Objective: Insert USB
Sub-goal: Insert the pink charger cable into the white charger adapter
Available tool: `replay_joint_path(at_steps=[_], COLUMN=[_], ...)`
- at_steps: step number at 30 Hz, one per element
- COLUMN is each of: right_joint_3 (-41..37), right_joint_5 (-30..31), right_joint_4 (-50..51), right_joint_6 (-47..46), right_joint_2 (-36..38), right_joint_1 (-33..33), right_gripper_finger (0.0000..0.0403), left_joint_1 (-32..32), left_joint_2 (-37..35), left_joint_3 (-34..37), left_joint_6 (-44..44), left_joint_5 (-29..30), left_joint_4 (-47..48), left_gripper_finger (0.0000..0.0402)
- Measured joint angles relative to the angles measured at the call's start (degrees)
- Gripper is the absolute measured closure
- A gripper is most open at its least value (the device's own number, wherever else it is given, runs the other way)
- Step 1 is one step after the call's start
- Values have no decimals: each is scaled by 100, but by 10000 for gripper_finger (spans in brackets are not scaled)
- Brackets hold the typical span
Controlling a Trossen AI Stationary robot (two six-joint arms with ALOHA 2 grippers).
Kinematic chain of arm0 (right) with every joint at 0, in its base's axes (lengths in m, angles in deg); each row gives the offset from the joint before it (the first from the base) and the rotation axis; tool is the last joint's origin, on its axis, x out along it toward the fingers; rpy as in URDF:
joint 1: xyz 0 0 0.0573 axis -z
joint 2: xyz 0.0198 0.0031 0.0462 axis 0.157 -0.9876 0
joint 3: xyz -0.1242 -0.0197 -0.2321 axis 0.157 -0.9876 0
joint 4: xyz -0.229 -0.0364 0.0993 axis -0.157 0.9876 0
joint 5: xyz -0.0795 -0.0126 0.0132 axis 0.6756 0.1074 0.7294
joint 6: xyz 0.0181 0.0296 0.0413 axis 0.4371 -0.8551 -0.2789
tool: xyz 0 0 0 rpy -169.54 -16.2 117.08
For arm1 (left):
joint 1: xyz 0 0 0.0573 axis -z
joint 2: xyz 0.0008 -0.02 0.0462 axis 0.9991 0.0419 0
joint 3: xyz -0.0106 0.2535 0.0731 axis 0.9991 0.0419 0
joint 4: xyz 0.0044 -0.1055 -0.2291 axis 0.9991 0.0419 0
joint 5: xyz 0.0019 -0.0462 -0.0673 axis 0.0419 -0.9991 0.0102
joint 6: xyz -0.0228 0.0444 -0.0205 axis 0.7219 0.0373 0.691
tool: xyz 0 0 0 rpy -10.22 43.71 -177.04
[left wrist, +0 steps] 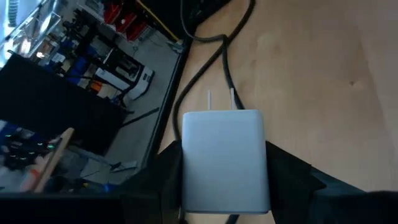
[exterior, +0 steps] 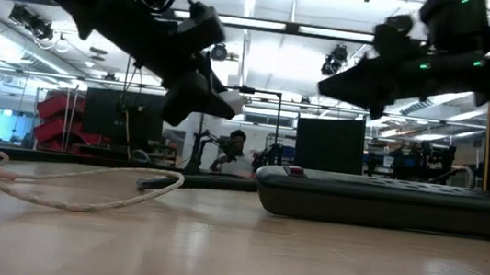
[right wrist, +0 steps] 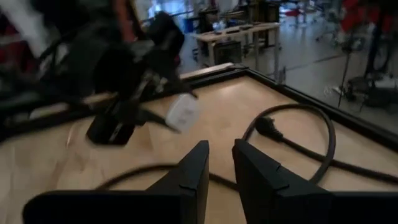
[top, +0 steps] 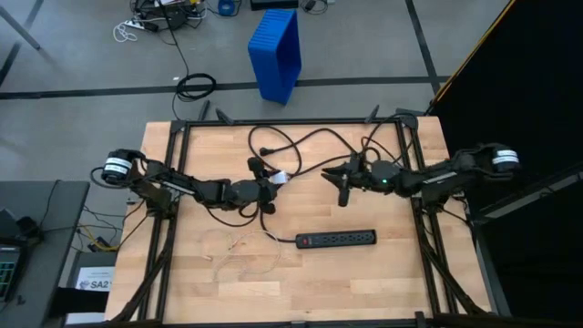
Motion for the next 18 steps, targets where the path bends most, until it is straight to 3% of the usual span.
replay_joint_path(at_steps=[7, 13, 18], right_joint_3=[537, 1551, 2199], right_joint_5=[-535, -945, -1444], right_joint_4=[-964, -926, -840], right_joint_6=[-371, -420, -597], right_joint_2=[-1260, -2270, -2784], right_joint_1=[191, 196, 295], right_gripper_finger=[272, 200, 163], left_joint_1=[37, 37, 46], left_joint_2=[105, 117, 116], left_joint_3=[-101, -99, -90], left_joint_6=[-375, -415, -571], left_joint_5=[278, 277, 473], left_joint_4=[-50, -55, 30], left_gripper_finger=[245, 245, 245])
